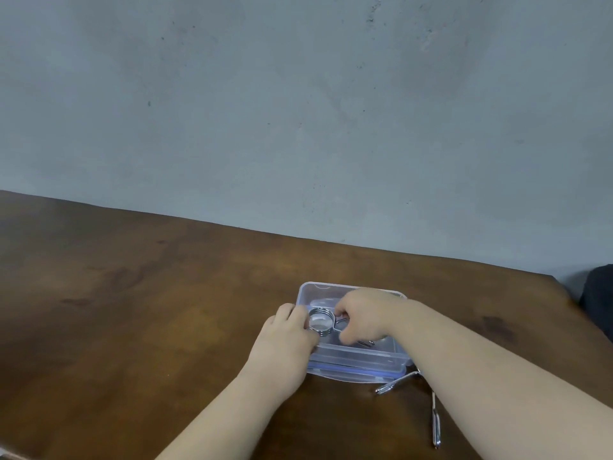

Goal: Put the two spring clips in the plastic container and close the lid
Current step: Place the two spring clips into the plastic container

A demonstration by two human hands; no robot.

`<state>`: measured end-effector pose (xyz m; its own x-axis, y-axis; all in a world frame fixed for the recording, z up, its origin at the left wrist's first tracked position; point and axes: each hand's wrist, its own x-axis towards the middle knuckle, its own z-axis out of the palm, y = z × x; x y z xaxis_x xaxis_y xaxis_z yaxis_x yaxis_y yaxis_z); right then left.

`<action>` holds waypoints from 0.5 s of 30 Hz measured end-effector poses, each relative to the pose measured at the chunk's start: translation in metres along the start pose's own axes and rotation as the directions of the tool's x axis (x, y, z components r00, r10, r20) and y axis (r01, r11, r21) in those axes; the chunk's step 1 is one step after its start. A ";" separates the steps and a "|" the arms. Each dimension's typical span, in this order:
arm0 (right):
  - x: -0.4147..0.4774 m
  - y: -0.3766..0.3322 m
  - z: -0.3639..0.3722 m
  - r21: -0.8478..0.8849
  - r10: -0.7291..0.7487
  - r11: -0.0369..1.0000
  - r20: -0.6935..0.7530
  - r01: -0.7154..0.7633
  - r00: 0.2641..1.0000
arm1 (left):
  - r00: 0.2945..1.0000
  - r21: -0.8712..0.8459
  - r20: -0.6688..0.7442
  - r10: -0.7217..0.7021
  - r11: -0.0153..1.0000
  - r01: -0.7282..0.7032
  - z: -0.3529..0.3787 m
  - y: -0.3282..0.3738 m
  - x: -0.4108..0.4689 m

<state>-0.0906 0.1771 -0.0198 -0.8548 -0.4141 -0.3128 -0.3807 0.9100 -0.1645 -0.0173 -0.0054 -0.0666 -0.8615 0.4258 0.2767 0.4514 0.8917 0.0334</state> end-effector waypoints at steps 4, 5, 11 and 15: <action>0.012 -0.003 0.014 -0.050 -0.039 0.998 -0.027 0.038 0.999 | 1.000 -0.001 -0.011 -0.007 1.000 0.007 -0.001 0.000 -0.001; 0.014 -0.003 0.016 -0.068 -0.045 0.997 -0.045 0.042 0.998 | 1.000 -0.002 -0.014 -0.009 1.000 0.009 0.000 -0.001 -0.002; 0.009 0.000 0.023 -0.005 -0.065 0.998 -0.123 0.065 0.990 | 0.998 -0.070 -0.059 -0.022 0.997 0.018 0.012 -0.010 -0.008; -0.023 0.013 0.012 0.233 0.029 0.971 -0.351 0.057 0.936 | 0.986 -0.133 -0.168 -0.017 0.991 -0.005 0.024 -0.013 -0.013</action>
<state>-0.0715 0.1982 -0.0260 -0.9350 -0.3533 0.0306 -0.3359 0.8547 -0.3957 -0.0178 -0.0189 -0.0940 -0.8179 0.3786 0.4332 0.4828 0.8612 0.1589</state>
